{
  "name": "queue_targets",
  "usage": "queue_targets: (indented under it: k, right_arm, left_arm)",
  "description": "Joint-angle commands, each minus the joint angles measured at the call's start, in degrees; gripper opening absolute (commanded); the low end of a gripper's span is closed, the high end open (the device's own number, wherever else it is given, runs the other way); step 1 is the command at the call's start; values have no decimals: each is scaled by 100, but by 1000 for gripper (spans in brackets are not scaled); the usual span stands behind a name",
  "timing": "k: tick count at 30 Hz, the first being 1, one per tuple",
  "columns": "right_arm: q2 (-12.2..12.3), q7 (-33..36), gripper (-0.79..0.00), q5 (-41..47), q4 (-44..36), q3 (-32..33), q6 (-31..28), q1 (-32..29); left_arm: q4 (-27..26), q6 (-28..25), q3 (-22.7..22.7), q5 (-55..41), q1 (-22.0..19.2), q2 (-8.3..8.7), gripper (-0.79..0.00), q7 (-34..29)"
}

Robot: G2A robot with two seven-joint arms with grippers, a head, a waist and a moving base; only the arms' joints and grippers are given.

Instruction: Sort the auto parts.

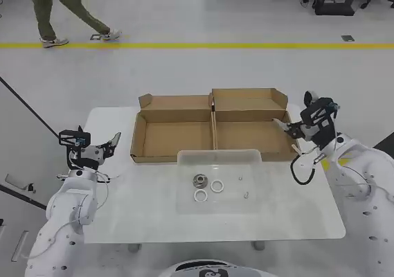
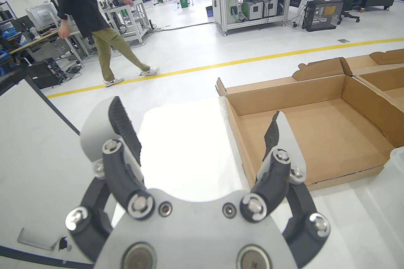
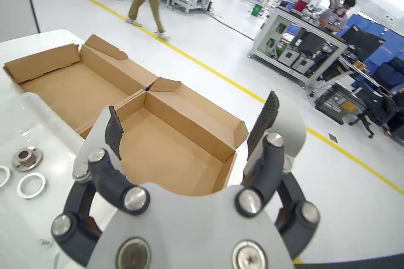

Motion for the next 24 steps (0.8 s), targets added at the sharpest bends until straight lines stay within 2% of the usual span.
queue_targets:
  k: [1, 16, 19, 24]
  right_arm:
    - [28, 324, 0, 222, -10, -44, -388, 209]
    - [266, 2760, 0, 1878, 517, -898, -2301, 1626]
    - [383, 2886, 0, 2070, 588, -1264, -2267, 1872]
    - [703, 2732, 0, 2084, 794, -2033, -2422, 2365]
  left_arm:
    - [0, 0, 0, 0, 0, 0, 0, 0]
    - [0, 0, 0, 0, 0, 0, 0, 0]
    - [0, 0, 0, 0, 0, 0, 0, 0]
    - [0, 0, 0, 0, 0, 0, 0, 0]
